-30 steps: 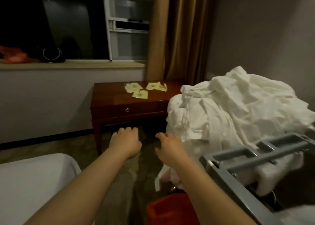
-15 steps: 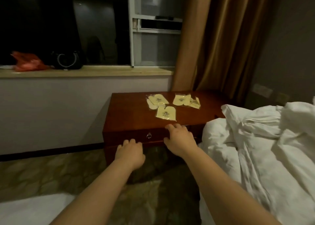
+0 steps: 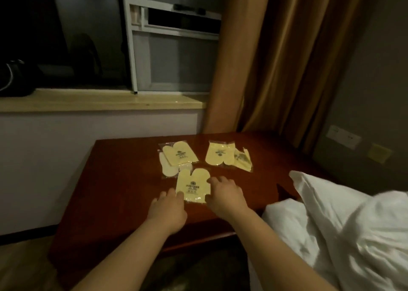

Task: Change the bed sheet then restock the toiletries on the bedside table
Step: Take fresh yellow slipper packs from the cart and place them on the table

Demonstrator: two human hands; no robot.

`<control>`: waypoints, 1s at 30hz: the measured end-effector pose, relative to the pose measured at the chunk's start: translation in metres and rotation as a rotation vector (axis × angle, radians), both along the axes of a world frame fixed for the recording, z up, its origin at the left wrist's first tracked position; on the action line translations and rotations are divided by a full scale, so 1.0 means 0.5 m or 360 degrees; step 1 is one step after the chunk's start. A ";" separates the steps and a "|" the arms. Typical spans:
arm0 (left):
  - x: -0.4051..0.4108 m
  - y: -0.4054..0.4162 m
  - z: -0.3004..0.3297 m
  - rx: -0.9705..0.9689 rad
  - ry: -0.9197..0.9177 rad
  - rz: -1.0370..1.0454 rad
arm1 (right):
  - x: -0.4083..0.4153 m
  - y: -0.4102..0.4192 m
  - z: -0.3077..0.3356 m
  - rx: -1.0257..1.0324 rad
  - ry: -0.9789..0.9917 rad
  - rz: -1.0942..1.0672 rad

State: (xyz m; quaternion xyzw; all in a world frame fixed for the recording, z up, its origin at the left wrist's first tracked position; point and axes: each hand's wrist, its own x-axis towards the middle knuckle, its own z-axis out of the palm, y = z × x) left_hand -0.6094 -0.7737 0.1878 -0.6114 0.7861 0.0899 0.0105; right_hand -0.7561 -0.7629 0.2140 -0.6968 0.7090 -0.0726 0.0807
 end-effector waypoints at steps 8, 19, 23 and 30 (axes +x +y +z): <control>-0.019 -0.275 -0.081 0.0137 0.0076 0.0189 | -0.012 -0.295 -0.075 0.0204 -0.0017 0.0079; -0.098 -0.491 -0.266 0.0768 0.0538 0.0715 | -0.029 -0.485 -0.316 0.0758 -0.0481 -0.0419; -0.107 -0.529 -0.278 0.0804 0.0960 0.1042 | -0.029 -0.517 -0.326 0.0567 -0.0677 -0.0606; -0.087 -0.594 -0.250 0.0662 0.1391 0.1190 | -0.066 -0.595 -0.287 0.0352 -0.1330 -0.0883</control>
